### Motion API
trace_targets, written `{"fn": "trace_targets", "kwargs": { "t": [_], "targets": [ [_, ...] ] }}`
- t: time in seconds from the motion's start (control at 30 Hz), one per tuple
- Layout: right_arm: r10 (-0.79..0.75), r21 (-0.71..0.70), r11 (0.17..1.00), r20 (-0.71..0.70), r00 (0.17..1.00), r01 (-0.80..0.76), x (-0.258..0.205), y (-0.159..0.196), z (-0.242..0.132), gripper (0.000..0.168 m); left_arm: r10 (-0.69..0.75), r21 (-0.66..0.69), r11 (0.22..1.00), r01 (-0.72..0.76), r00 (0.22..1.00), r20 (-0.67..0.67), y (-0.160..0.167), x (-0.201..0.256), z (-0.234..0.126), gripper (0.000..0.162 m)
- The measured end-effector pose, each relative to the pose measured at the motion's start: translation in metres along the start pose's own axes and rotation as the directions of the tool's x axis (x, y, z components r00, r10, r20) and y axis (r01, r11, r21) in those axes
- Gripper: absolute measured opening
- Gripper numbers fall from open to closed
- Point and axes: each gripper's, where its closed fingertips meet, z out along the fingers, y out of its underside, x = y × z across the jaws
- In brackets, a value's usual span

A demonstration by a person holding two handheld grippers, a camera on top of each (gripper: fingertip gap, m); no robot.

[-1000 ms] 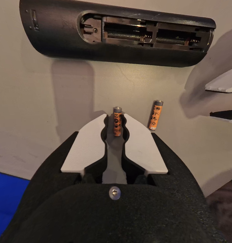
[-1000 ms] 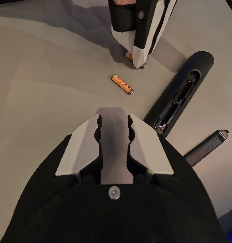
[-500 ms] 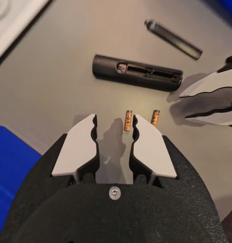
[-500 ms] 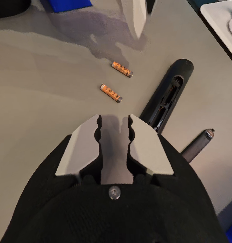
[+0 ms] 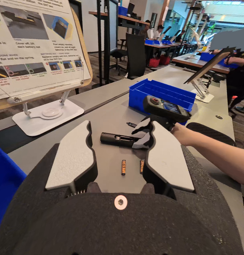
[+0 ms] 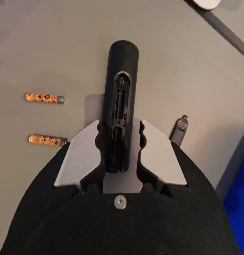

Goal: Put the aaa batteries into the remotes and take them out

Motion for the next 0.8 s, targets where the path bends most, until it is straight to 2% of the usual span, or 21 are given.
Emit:
{"fn": "trace_targets", "kwargs": {
  "t": [0.1,0.17,0.27,0.4,0.53,0.6,0.67,0.73,0.8],
  "targets": [
    [0.080,-0.028,0.996,0.015,0.997,-0.080,-0.003,0.003,0.007,0.053,0.088,0.000,0.996,-0.088,0.995,-0.049,0.004,0.007,-0.003,0.080],
    [0.097,-0.036,0.995,0.047,0.994,-0.095,-0.005,0.004,0.008,0.049,0.109,-0.049,0.993,-0.112,0.992,-0.056,0.012,0.006,-0.003,0.079],
    [0.000,-0.008,1.000,0.075,0.997,0.000,-0.005,0.002,0.008,0.049,0.086,-0.136,0.986,-0.101,0.990,-0.111,0.028,0.010,0.002,0.076],
    [-0.061,0.081,0.995,0.127,0.990,0.051,-0.005,0.003,0.004,0.049,0.059,-0.234,0.968,-0.093,0.987,-0.149,0.049,0.017,0.012,0.075],
    [-0.126,0.132,0.986,0.152,0.980,0.106,-0.008,0.009,-0.004,0.049,0.051,-0.378,0.921,-0.090,0.992,-0.113,0.080,0.019,0.026,0.072],
    [-0.073,0.122,0.991,0.222,0.972,0.046,-0.011,0.013,-0.004,0.048,-0.012,-0.488,0.872,-0.039,0.995,-0.101,0.101,0.022,0.037,0.067],
    [0.010,0.114,0.992,0.301,0.954,-0.047,-0.013,0.014,-0.005,0.048,-0.133,-0.586,0.808,0.058,0.987,-0.086,0.116,0.031,0.047,0.065],
    [0.104,0.085,0.985,0.385,0.917,-0.148,-0.013,0.013,-0.009,0.048,-0.239,-0.633,0.767,0.102,0.962,-0.135,0.120,0.046,0.058,0.060],
    [0.159,0.062,0.977,0.418,0.895,-0.202,-0.010,0.012,-0.011,0.048,-0.213,-0.629,0.771,0.096,0.970,-0.113,0.122,0.036,0.072,0.061]
  ]
}}
